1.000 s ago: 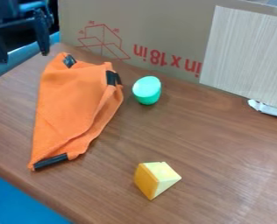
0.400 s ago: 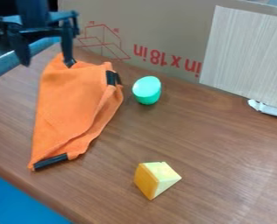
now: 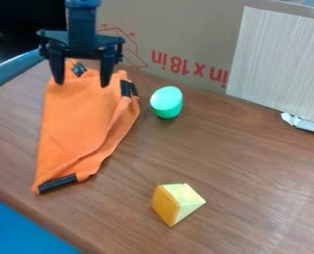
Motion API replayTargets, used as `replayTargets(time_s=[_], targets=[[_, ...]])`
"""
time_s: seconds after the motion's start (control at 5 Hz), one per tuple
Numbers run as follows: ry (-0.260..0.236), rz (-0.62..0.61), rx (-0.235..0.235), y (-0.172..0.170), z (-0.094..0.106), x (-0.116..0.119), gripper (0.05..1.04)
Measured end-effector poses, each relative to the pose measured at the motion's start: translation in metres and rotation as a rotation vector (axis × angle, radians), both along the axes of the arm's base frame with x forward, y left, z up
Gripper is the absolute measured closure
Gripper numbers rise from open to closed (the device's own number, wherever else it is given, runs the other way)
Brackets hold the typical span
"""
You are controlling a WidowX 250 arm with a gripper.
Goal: Unfold the cloth from top right to bottom left
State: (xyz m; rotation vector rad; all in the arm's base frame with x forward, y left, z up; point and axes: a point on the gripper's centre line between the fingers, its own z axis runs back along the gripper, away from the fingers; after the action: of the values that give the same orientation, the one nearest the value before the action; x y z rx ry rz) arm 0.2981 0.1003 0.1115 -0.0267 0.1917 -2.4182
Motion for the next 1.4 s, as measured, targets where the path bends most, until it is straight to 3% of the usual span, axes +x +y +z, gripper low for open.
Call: replayTargets(time_s=[0.4,0.8,1.4], targets=[[0.023,0.022,0.066,-0.016,-0.015,0.022,0.083],[0.064,0.069,0.088,-0.014,-0.035,0.041,0.083],[0.065,0.085,0.082,-0.011,-0.043,0.058,0.083]])
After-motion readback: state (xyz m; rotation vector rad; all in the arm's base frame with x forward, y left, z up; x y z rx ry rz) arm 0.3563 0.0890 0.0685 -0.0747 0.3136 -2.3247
